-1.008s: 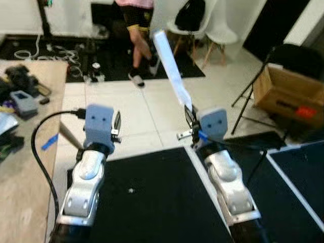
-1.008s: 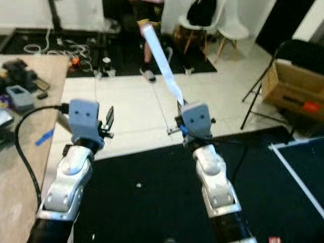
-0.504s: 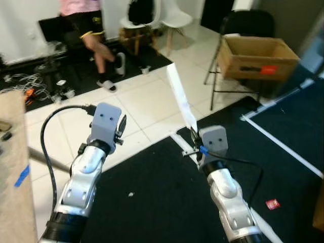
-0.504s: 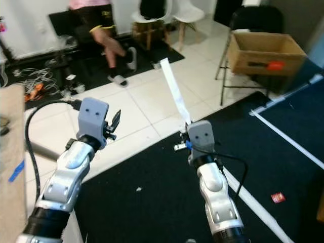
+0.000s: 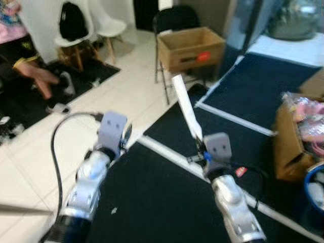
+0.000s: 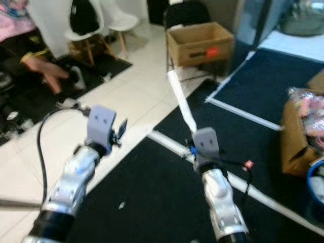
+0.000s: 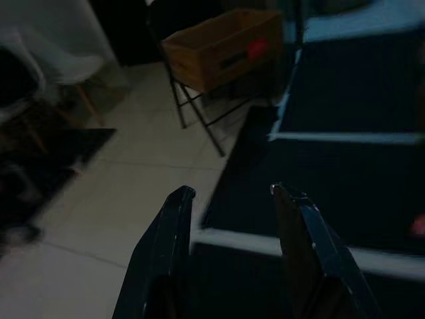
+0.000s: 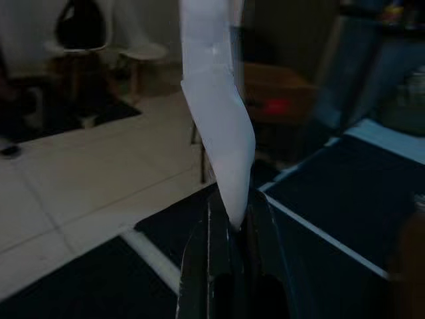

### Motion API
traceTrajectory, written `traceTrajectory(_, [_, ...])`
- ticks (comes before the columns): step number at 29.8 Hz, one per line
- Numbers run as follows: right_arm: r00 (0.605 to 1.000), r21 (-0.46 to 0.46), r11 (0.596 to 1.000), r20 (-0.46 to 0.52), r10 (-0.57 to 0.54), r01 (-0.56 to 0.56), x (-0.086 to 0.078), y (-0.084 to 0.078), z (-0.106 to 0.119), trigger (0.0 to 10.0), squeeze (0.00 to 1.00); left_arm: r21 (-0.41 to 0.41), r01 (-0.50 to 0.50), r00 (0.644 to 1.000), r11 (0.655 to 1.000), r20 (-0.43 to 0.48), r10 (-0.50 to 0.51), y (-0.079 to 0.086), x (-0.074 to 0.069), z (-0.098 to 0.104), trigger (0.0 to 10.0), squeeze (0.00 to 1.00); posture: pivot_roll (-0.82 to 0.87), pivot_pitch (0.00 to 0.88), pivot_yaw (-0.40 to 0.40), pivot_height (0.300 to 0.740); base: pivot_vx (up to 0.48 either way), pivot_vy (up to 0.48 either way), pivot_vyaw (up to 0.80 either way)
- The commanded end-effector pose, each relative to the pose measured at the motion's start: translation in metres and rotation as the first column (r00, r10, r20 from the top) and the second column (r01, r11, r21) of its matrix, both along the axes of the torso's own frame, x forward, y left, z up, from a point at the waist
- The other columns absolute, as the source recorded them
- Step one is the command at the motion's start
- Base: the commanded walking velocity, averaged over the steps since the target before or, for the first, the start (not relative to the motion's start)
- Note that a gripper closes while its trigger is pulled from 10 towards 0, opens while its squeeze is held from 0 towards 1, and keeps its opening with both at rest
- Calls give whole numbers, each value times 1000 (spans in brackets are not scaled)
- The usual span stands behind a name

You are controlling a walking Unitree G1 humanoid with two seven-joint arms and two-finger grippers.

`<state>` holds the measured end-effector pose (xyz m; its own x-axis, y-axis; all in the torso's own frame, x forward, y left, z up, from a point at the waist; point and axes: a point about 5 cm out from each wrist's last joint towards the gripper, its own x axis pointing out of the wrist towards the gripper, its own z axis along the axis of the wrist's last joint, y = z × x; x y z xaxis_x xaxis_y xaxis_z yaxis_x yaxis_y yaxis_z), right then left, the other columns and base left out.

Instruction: Picking trash to rubbish bin

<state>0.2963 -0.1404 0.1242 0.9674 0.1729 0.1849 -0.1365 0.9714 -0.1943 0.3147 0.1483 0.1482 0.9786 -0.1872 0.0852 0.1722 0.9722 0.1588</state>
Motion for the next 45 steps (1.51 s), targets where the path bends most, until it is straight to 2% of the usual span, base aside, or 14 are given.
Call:
traceTrajectory(1, [998,-5,999,-57,40,-41,-3,10,-12,10000,0,-74,-66,994,995,-87,59,12,-4,-18,10000,0,21,113,106,740,0,0,0])
traceTrajectory(3, [996,9,999,-80,44,-44,-4,10,-16,10000,0,-80,-76,993,994,-97,68,14,-6,-24,10000,0,19,116,101,740,0,0,0])
traceTrajectory(4, [991,57,998,-131,30,-22,-6,7,-25,10000,0,-61,-96,989,993,-122,88,16,-12,-36,10000,0,20,117,99,740,0,0,0])
traceTrajectory(6, [989,70,997,-143,26,-16,-6,6,-27,10000,0,-55,-101,987,993,-128,93,17,-13,-39,10000,0,20,117,99,740,0,0,0])
traceTrajectory(7, [982,95,995,-189,-2,20,-6,0,-34,10000,0,-91,-116,986,989,-129,103,18,-16,-43,10000,0,12,120,97,740,0,0,0])
traceTrajectory(8, [982,95,995,-189,-2,20,-6,0,-34,10000,0,-91,-116,986,989,-129,103,18,-16,-43,10000,0,12,120,97,740,0,0,0])
traceTrajectory(10, [979,83,995,-203,-32,50,-7,-5,-38,10000,0,-140,-120,981,983,-171,96,19,-17,-48,10000,0,-2,122,86,740,0,0,0])
traceTrajectory(13, [974,70,996,-223,-46,63,-7,-9,-42,10000,0,-108,-126,976,986,-191,104,21,-17,-52,10000,0,-2,126,71,740,0,0,0])
traceTrajectory(16, [964,76,997,-266,-8,29,-9,-6,-48,10000,0,-135,-130,970,982,-221,98,22,-19,-60,10000,0,3,129,59,740,0,0,0])
traceTrajectory(20, [965,56,998,-263,16,-1,-10,-5,-49,10000,0,-124,-115,970,986,-227,85,20,-22,-63,10000,0,2,130,56,740,0,0,0])
traceTrajectory(24, [966,73,997,-259,3,16,-11,-8,-49,10000,0,-127,-77,973,989,-227,46,15,-23,-62,10000,0,1,131,55,740,0,0,0])
traceTrajectory(35, [964,62,998,-266,20,-4,-11,-5,-51,10000,0,-105,-95,970,990,-234,68,16,-23,-65,10000,0,-3,132,44,740,0,0,0])
traceTrajectory(45, [961,64,998,-274,36,-19,-11,-4,-52,10000,0,-112,-96,968,989,-244,66,14,-25,-67,10000,0,-7,114,29,740,262,0,0])
